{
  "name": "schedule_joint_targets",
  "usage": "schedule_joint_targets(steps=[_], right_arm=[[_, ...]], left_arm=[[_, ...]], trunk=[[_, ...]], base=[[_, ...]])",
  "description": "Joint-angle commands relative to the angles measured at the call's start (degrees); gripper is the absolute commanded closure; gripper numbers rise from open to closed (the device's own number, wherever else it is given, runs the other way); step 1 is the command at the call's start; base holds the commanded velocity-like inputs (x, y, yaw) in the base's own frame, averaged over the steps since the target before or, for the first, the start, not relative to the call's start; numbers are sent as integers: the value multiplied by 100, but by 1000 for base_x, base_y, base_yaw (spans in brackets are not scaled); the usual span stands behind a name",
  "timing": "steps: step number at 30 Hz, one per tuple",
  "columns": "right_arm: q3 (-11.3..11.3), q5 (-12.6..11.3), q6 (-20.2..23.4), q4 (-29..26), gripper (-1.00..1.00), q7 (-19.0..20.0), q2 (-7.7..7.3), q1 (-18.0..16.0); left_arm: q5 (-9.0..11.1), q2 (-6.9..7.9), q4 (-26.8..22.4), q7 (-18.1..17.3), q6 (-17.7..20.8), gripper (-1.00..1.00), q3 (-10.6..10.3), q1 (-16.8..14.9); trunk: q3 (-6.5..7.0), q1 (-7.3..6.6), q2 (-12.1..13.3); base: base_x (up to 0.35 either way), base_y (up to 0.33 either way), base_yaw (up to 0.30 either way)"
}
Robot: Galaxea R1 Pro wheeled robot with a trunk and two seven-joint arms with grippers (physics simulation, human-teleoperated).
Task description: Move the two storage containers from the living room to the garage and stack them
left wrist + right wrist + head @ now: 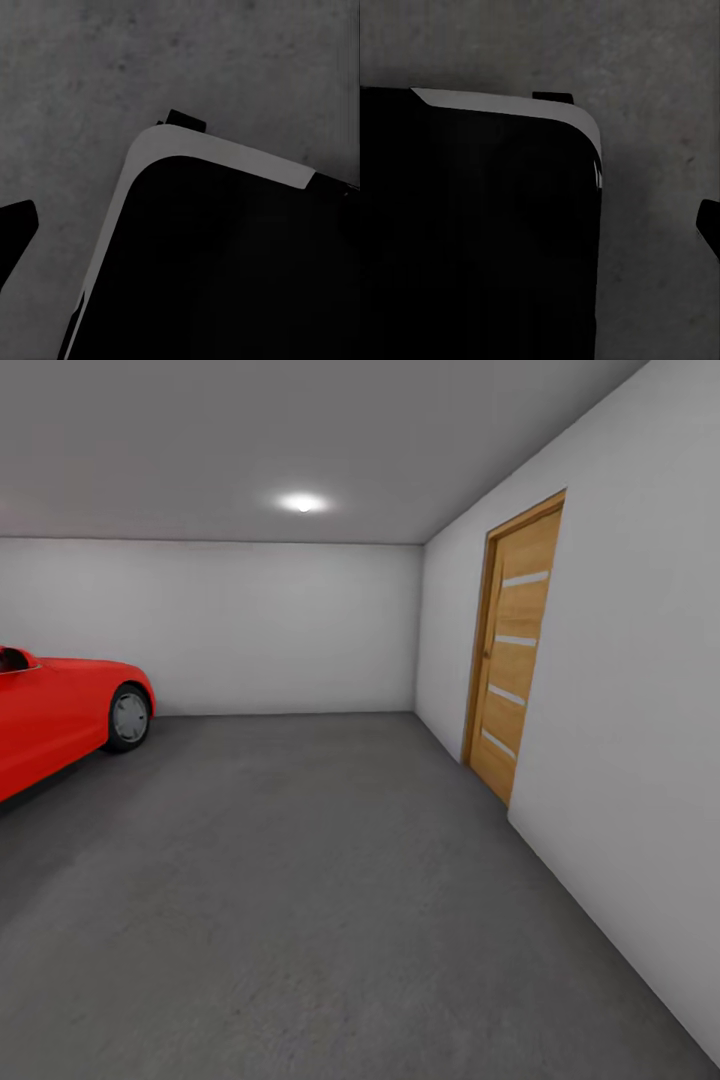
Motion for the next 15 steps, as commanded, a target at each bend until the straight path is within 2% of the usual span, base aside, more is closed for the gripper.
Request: schedule_joint_targets(steps=[1,15], right_arm=[[8,17,-24,7,-100,-10,-1,-2],[26,49,-19,7,-100,-10,11,-2]], left_arm=[[24,0,0,5,-13,-100,-11,0],[28,0,0,5,-13,-100,-11,-3]], trunk=[[-4,4,-2],[-4,4,-2]], base=[[324,0,0],[324,0,0]])
